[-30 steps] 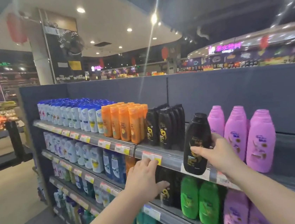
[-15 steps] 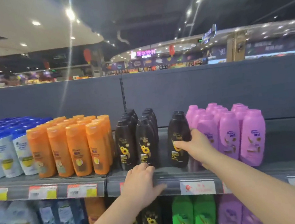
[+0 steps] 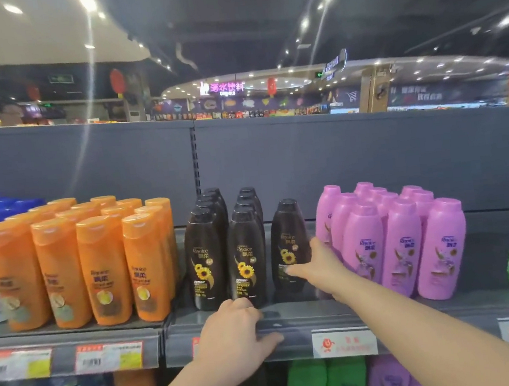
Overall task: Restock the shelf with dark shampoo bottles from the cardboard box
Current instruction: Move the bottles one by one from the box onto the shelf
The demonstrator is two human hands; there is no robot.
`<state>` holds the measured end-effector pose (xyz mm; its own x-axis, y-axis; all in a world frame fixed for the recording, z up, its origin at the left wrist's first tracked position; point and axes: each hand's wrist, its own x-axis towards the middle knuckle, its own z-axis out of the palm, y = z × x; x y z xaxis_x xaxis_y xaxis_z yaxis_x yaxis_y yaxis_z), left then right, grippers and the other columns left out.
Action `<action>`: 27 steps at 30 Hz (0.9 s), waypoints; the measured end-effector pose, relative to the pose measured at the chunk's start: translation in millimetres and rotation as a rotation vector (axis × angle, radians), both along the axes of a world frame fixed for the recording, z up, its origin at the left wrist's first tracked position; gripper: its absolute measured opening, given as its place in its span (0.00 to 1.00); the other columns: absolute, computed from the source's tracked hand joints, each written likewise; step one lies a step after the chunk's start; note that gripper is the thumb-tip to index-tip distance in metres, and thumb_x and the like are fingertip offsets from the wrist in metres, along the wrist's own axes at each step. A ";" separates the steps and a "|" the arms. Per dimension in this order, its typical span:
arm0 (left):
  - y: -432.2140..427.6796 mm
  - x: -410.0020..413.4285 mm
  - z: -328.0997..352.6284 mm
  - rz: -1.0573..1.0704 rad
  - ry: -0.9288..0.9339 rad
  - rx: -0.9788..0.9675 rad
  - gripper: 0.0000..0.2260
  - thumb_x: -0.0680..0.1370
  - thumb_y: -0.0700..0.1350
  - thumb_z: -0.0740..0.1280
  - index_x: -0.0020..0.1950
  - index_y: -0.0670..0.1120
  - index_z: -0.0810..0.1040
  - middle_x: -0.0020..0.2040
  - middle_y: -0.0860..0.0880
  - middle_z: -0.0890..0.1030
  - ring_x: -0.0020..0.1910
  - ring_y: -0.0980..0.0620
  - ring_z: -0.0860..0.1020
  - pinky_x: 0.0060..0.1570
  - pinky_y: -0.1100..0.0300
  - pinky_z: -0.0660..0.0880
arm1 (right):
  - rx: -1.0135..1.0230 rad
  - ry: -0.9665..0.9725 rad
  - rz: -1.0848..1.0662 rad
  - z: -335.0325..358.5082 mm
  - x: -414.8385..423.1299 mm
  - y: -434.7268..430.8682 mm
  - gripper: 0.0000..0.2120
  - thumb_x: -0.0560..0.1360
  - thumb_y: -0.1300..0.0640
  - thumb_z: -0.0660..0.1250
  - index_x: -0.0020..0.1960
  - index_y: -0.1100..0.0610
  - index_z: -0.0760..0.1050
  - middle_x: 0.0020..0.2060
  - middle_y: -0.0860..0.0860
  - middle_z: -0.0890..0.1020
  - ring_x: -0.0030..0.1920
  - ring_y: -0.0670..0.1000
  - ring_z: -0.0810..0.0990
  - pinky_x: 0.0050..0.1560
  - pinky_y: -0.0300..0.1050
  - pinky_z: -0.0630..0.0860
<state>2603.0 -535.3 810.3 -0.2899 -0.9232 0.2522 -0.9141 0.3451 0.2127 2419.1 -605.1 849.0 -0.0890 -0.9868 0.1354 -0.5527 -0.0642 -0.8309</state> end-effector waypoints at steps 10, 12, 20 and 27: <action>1.5 1.3 1.8 -0.023 0.015 -0.018 0.25 0.72 0.65 0.61 0.61 0.51 0.76 0.57 0.56 0.75 0.58 0.55 0.70 0.56 0.57 0.72 | 0.021 0.104 -0.055 -19.7 4.5 -5.0 0.23 0.69 0.57 0.73 0.61 0.54 0.68 0.56 0.51 0.79 0.54 0.51 0.77 0.52 0.43 0.72; 0.8 1.6 2.0 -0.021 0.022 -0.007 0.24 0.72 0.64 0.61 0.61 0.51 0.76 0.57 0.56 0.75 0.58 0.55 0.70 0.56 0.57 0.72 | 0.031 0.102 -0.048 -17.8 7.0 -7.0 0.24 0.69 0.58 0.73 0.62 0.55 0.68 0.58 0.52 0.79 0.57 0.52 0.77 0.55 0.44 0.72; -0.4 1.9 -0.2 -0.015 0.025 -0.022 0.24 0.72 0.64 0.62 0.61 0.51 0.76 0.55 0.55 0.76 0.55 0.54 0.71 0.54 0.56 0.74 | 0.048 0.108 -0.056 -13.4 9.0 -6.8 0.27 0.69 0.59 0.73 0.64 0.57 0.66 0.59 0.53 0.78 0.59 0.54 0.76 0.59 0.48 0.72; 2.4 3.4 -1.5 -0.037 0.008 -0.052 0.24 0.72 0.64 0.61 0.62 0.51 0.75 0.56 0.54 0.76 0.56 0.53 0.71 0.53 0.56 0.72 | -0.054 0.106 -0.088 -6.6 13.0 8.8 0.26 0.70 0.58 0.72 0.63 0.55 0.65 0.59 0.52 0.77 0.54 0.50 0.75 0.50 0.41 0.70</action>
<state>2606.4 -532.9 808.8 -0.3213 -0.8974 0.3025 -0.8988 0.3895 0.2010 2432.1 -596.3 842.4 -0.1577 -0.9668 0.2011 -0.6424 -0.0542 -0.7645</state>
